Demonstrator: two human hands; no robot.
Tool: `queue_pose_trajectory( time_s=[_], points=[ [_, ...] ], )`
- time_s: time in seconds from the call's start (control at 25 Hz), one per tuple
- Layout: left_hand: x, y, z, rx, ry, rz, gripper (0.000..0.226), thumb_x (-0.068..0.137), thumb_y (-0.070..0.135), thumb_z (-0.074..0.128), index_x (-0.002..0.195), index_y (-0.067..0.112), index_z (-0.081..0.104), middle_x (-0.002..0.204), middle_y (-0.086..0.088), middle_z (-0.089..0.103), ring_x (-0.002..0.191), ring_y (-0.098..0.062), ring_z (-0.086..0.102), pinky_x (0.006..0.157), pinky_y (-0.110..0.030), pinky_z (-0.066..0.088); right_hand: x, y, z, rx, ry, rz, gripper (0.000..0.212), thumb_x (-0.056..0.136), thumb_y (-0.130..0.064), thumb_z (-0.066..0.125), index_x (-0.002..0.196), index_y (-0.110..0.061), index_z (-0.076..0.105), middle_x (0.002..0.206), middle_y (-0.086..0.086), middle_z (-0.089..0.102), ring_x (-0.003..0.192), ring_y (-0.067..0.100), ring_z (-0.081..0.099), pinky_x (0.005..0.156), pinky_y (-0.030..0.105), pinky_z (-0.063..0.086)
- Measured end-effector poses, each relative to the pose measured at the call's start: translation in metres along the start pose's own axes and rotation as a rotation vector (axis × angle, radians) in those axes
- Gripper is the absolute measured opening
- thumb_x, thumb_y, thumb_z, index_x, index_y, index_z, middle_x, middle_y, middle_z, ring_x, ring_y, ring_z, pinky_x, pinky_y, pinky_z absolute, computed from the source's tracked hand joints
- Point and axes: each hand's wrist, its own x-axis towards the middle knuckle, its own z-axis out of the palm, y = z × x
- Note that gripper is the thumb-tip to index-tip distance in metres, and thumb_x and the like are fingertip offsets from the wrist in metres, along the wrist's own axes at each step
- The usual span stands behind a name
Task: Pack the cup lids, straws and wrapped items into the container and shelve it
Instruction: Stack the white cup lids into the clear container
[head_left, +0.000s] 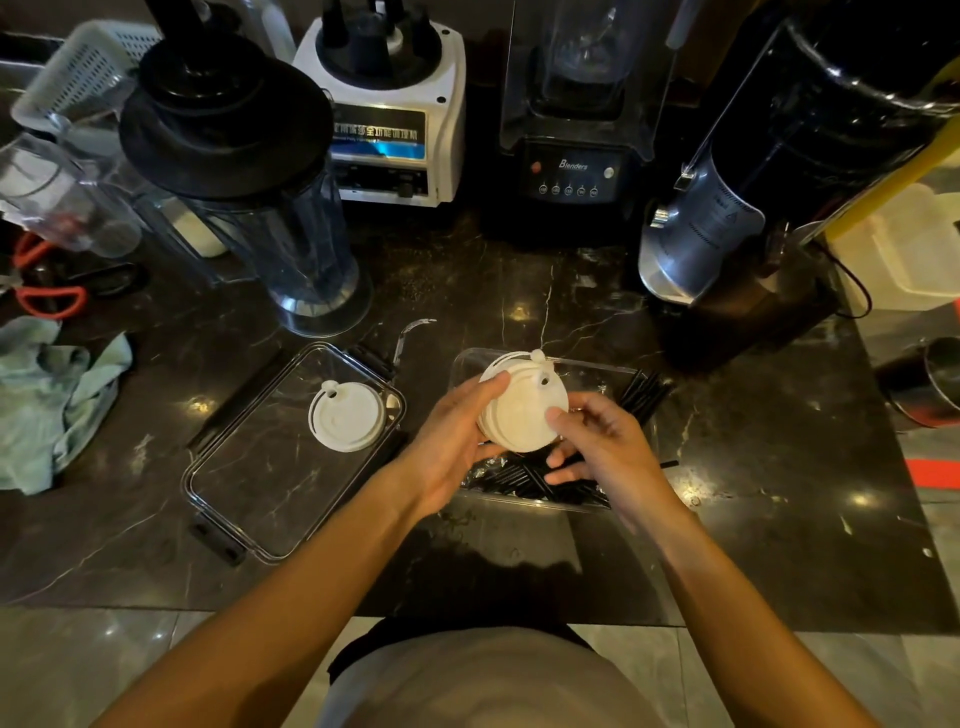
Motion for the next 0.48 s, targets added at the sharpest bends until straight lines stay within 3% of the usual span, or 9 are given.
queue_pose_trajectory(
  time_s=[0.28, 0.48],
  points=[
    [-0.002, -0.009, -0.010, -0.070, -0.043, -0.012, 0.038, 0.101, 0.036, 0.057, 0.135, 0.020, 0.063, 0.133, -0.013, 0.070, 0.123, -0.033, 0.067, 0.103, -0.045, 0.054, -0.003, 0.003, -0.001, 0.168, -0.062, 0.003, 0.024, 0.097, -0.009, 0.067, 0.121, -0.008, 0.065, 0.093, 0.013, 0.072, 0.073, 0.021, 0.070, 0.061, 0.036, 0.063],
    [-0.004, -0.010, -0.018, -0.127, -0.082, 0.026, 0.052, 0.094, 0.027, 0.062, 0.140, 0.003, 0.058, 0.125, -0.022, 0.067, 0.106, -0.027, 0.065, 0.080, -0.033, 0.058, -0.002, 0.002, 0.005, 0.047, -0.046, -0.017, 0.021, 0.101, -0.025, 0.063, 0.114, -0.009, 0.069, 0.084, 0.012, 0.072, 0.067, 0.021, 0.068, 0.062, 0.037, 0.064]
  ],
)
